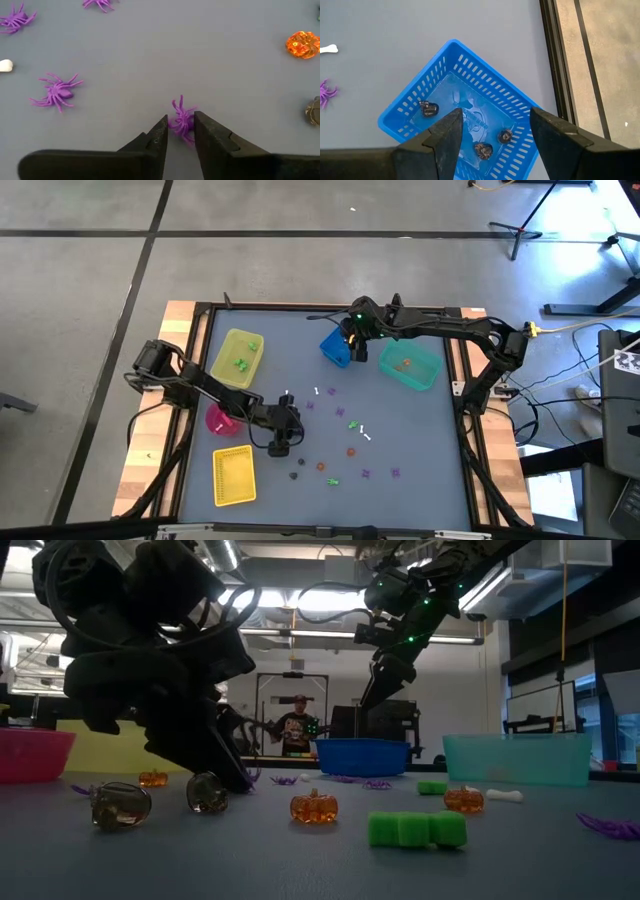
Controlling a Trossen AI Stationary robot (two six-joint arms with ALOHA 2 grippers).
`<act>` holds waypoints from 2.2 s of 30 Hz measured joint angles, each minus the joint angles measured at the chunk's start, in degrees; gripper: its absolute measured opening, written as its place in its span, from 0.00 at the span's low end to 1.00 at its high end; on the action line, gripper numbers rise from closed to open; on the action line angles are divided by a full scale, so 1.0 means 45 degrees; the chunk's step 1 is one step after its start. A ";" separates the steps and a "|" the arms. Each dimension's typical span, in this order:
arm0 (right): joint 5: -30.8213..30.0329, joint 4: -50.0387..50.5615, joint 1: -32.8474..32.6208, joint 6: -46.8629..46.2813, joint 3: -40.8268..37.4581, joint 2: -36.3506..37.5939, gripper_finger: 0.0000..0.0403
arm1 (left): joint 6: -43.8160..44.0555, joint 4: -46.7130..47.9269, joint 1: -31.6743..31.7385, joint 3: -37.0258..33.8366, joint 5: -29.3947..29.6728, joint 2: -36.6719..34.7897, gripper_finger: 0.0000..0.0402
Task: Sort Halloween decoration
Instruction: Put the purple spider toy into the yellow basket
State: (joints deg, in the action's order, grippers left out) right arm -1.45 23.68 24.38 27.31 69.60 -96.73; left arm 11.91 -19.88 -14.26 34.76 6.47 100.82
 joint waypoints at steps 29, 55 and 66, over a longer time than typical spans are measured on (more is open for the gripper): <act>0.0000 0.0000 0.0005 0.0004 0.0000 0.0000 0.57 | -0.0011 -0.0200 -0.0015 -0.0026 -0.0178 -0.0304 0.00; 0.0000 0.0007 0.0003 0.0000 0.0000 0.0000 0.57 | 0.7158 0.6503 -0.2895 -0.0012 -0.4822 -0.7246 0.00; 0.0000 0.0006 0.0003 0.0000 0.0000 0.0000 0.57 | 0.9361 0.9639 -0.5102 -0.0015 -0.4861 -0.7223 0.00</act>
State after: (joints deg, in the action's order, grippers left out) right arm -1.45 23.71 24.40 27.31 69.60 -96.73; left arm 54.03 23.49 -37.22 34.70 -15.41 68.31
